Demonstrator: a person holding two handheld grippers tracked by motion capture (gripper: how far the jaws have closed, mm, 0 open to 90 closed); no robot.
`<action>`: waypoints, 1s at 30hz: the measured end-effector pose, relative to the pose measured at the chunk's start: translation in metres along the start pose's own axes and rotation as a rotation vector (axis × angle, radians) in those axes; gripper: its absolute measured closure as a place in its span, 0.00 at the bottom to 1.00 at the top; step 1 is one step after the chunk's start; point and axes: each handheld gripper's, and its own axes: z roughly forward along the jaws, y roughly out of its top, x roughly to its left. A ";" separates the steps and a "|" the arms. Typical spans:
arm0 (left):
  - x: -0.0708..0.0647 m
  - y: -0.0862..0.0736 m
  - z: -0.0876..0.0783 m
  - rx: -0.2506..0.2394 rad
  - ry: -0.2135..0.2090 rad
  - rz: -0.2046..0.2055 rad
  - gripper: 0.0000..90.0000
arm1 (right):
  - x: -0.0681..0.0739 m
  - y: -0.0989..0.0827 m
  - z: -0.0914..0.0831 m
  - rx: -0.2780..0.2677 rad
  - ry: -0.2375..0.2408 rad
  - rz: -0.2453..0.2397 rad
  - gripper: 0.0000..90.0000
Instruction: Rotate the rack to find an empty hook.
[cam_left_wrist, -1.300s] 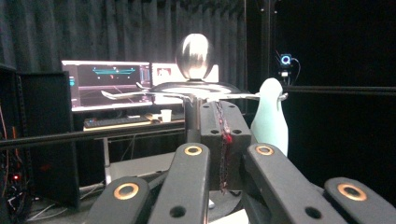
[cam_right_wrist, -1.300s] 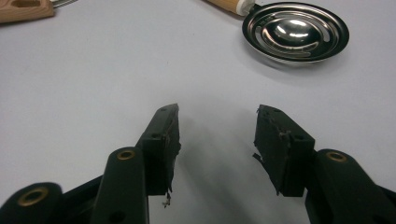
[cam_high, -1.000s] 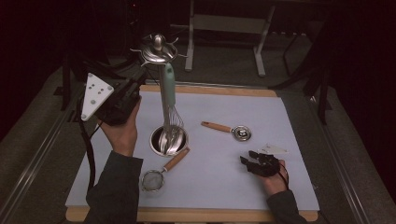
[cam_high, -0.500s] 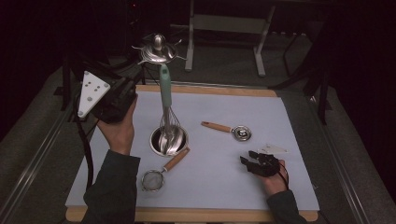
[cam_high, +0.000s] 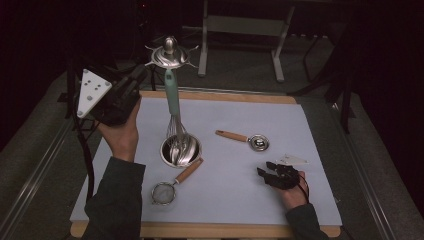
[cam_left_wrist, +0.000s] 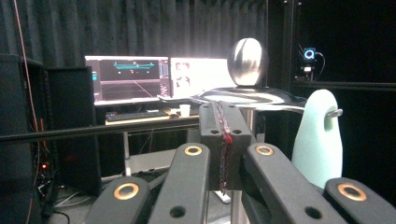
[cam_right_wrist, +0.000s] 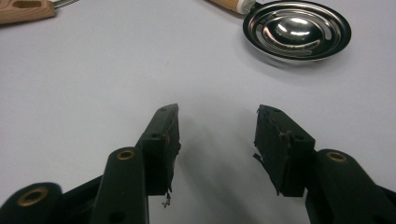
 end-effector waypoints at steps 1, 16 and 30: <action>0.001 0.000 0.000 0.001 0.002 0.001 1.00 | 0.000 0.000 0.000 0.000 0.000 0.000 0.55; 0.012 0.003 0.009 0.025 0.037 -0.002 1.00 | 0.000 0.000 0.000 0.000 0.001 0.002 0.55; 0.024 0.004 0.017 0.051 0.063 -0.027 1.00 | 0.000 0.000 0.000 0.000 0.002 0.000 0.55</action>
